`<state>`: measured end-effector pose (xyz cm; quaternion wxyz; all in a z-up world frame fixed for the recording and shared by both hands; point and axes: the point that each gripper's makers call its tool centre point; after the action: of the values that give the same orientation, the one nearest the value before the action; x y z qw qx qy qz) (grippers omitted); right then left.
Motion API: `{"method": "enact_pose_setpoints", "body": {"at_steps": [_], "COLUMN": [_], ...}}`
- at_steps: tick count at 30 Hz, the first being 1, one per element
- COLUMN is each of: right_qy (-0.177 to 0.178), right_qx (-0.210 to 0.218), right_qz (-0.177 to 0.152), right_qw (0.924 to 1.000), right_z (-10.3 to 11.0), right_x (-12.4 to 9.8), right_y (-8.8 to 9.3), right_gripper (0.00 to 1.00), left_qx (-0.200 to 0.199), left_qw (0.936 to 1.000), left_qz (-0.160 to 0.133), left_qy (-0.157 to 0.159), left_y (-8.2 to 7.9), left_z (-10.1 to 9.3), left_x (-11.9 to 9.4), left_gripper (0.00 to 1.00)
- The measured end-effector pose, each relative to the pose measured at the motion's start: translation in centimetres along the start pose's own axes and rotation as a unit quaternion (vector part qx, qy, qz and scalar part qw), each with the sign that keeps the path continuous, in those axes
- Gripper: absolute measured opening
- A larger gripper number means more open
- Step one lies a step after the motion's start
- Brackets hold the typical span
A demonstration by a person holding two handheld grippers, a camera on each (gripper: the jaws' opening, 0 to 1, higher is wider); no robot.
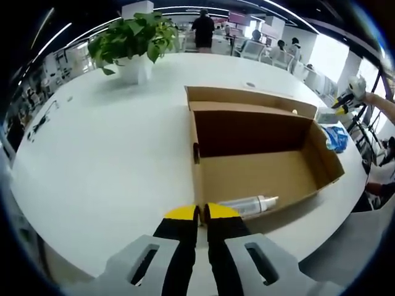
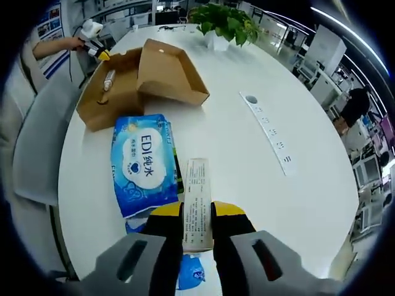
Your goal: Operate the shoe box by opening the lid, removing the specified soft item, and placing it in the target area until the item is outside and the box remains undamaged.
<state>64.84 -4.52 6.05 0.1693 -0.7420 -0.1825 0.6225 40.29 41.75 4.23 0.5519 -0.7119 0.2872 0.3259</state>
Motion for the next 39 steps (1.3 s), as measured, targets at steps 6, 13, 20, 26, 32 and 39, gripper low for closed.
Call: {"method": "enact_pose_setpoints", "body": {"at_steps": [6, 13, 20, 26, 32, 39], "right_qy": [-0.006, -0.011, -0.02, -0.032, -0.039, -0.038], "right_qx": [-0.004, -0.002, -0.02, -0.048, -0.09, -0.108], "right_qz": [0.015, 0.022, 0.053, 0.087, 0.13, 0.147], "right_qw": [0.9999, 0.9997, 0.9982, 0.9945, 0.9867, 0.9825], "right_z": [0.0, -0.3, -0.3, 0.0, 0.2, 0.0], "right_x": [0.4, 0.5, 0.5, 0.4, 0.1, 0.2], "right_y": [1.3, 2.4, 4.3, 5.9, 7.4, 8.3], "right_gripper": [0.14, 0.14, 0.14, 0.14, 0.14, 0.15], "left_qx": [-0.002, -0.001, 0.001, 0.002, 0.001, 0.002], "left_qw": [1.0, 1.0, 0.9999, 0.9999, 0.9999, 0.9999], "left_qz": [0.002, 0.005, 0.008, 0.008, 0.007, 0.008], "left_qy": [-0.002, -0.005, -0.008, -0.009, -0.01, -0.009], "left_y": [0.0, 0.0, 0.0, 0.0, 0.0, 0.0], "left_z": [0.0, 0.1, 0.2, 0.2, 0.2, 0.2], "left_x": [0.0, 0.0, 0.1, 0.1, 0.1, 0.1], "left_gripper": [0.02, 0.02, 0.02, 0.02, 0.02, 0.02]}}
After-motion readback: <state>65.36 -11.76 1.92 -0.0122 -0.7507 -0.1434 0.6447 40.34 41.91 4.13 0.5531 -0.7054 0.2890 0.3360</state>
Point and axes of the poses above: the point that each gripper's makers call its tool centre point, and the gripper's own axes: x roughly forward along the fingers, z roughly to its left, y roughly out of its underside, and after that the axes turned 8 degrees about -x, right-handed
